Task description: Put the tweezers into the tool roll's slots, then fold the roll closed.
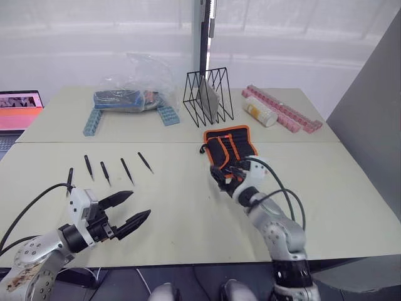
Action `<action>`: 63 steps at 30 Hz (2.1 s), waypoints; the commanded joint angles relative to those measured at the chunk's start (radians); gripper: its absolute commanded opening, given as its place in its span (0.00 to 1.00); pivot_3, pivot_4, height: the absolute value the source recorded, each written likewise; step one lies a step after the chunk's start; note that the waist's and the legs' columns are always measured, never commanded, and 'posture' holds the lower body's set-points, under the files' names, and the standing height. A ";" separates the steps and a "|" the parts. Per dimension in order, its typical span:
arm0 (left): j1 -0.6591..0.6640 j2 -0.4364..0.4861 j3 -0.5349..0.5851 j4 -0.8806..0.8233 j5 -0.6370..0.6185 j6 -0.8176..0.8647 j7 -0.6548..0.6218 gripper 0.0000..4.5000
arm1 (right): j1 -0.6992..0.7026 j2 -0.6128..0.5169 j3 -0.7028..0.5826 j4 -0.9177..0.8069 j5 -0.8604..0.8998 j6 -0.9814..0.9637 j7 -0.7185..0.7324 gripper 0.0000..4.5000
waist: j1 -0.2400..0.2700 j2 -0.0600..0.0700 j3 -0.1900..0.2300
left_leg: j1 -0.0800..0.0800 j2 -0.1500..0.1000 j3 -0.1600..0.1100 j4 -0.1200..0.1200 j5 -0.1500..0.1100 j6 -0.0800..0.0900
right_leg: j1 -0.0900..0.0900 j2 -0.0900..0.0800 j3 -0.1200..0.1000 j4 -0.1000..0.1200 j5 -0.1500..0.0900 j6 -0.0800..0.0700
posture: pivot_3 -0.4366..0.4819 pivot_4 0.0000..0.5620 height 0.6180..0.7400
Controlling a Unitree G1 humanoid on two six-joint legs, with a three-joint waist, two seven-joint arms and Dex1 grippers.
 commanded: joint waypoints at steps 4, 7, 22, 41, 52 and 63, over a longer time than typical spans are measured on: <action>-0.013 0.005 0.003 -0.050 -0.021 0.009 0.026 0.99 | -0.135 -0.002 -0.007 0.171 -0.074 -0.102 0.015 1.00 | -0.002 0.000 0.000 | 0.000 0.000 0.000 0.000 0.000 0.000 | 0.000 0.000 0.000 0.000 0.000 0.000 | 0.48 0.27 0.97; -0.016 0.004 0.002 -0.062 -0.023 0.013 0.030 0.99 | -0.170 0.006 -0.018 0.225 -0.088 -0.127 0.011 1.00 | -0.002 0.000 0.000 | 0.000 0.001 0.000 0.000 0.000 0.000 | 0.000 0.000 0.000 0.000 0.000 0.000 | 0.48 0.27 0.97; -0.028 0.004 0.009 -0.075 -0.035 0.024 0.053 0.99 | -0.159 0.018 -0.086 0.225 -0.092 -0.104 -0.039 1.00 | -0.003 0.001 0.001 | 0.000 0.000 0.000 -0.001 0.000 -0.001 | -0.001 -0.002 -0.001 0.000 0.000 0.000 | 0.48 0.27 0.97; -0.002 0.109 0.092 -0.153 -0.138 0.130 0.052 1.00 | -0.142 0.065 -0.044 0.191 -0.113 -0.069 -0.045 0.60 | -0.008 0.003 0.002 | -0.001 0.000 -0.001 -0.002 0.000 -0.001 | -0.001 -0.002 -0.002 -0.001 0.000 0.000 | 0.48 0.27 0.97; 0.021 0.079 0.065 -0.175 -0.140 0.128 0.065 1.00 | -0.150 0.047 -0.058 0.193 -0.120 -0.090 -0.036 0.01 | -0.009 0.003 0.002 | -0.001 0.000 -0.001 -0.003 0.000 -0.001 | -0.001 -0.002 -0.001 -0.001 0.000 0.000 | 0.48 0.27 0.97; 0.031 0.079 0.065 -0.161 -0.124 0.119 0.051 1.00 | -0.116 -0.008 0.035 0.179 -0.178 -0.172 0.093 0.01 | -0.010 0.003 0.002 | -0.001 0.000 -0.001 -0.003 0.000 -0.001 | -0.001 -0.002 -0.001 -0.001 0.000 0.000 | 0.48 0.27 0.97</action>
